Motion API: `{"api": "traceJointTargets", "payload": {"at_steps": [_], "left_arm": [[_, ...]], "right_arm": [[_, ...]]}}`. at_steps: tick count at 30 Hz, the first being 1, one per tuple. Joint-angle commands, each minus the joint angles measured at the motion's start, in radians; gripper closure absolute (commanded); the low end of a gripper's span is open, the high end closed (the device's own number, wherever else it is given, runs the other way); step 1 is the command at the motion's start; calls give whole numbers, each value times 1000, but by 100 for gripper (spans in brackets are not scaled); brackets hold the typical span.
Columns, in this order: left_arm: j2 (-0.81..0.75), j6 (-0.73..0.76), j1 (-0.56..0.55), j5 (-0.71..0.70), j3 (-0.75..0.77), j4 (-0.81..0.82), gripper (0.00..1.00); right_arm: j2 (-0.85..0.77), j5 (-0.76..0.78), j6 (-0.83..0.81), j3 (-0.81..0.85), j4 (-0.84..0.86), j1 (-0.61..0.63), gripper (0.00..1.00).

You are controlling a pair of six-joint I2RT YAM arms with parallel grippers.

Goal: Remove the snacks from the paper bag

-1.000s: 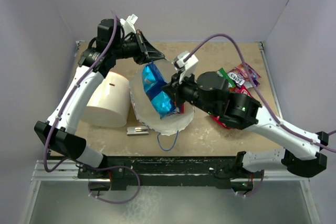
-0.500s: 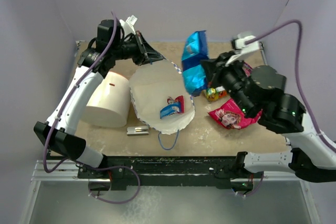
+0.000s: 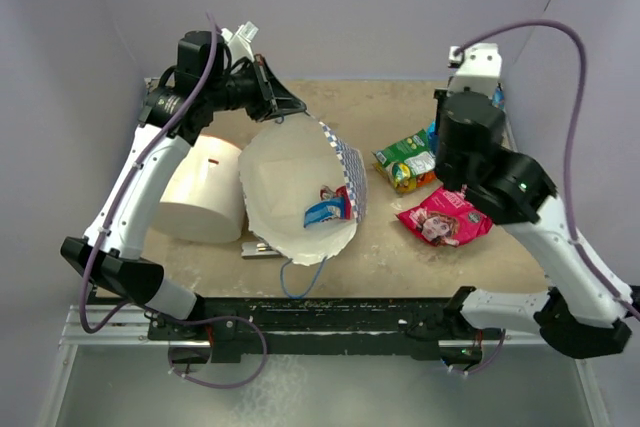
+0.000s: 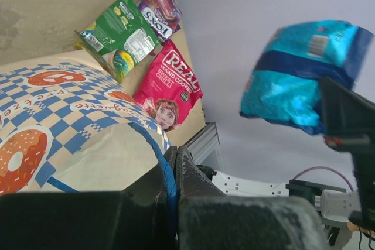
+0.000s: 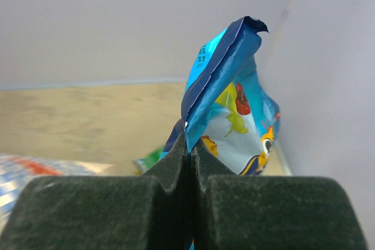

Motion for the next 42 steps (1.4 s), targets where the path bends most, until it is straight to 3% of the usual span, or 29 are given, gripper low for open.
{"api": "traceJointTargets", "payload": {"at_steps": [1,8,17,23,29,32,38,42], "left_arm": [[-27,19,8,-7,-5,22,100],[-45,37,7,-5,-27,24,100],[-59,35,7,21,-33,48,100],[-58,16,7,81,-31,64,100],[-83,28,7,122,-75,66,100],[-92,19,6,131,-110,76,100],[-112,6,6,149,-149,84,100],[-106,3,6,153,-134,78,100]], "right_arm": [[42,-87,172,-38,-112,-119,100],[-47,-192,506,-185,-362,-305,100],[-130,-271,594,-265,-417,-416,100],[-132,-245,234,-348,-303,-426,100],[-213,-325,-253,-524,-32,-428,100],[-222,-345,-408,-564,64,-452,100],[-178,-500,-682,-613,166,-623,100],[-162,-701,-869,-656,147,-647,100]]}}
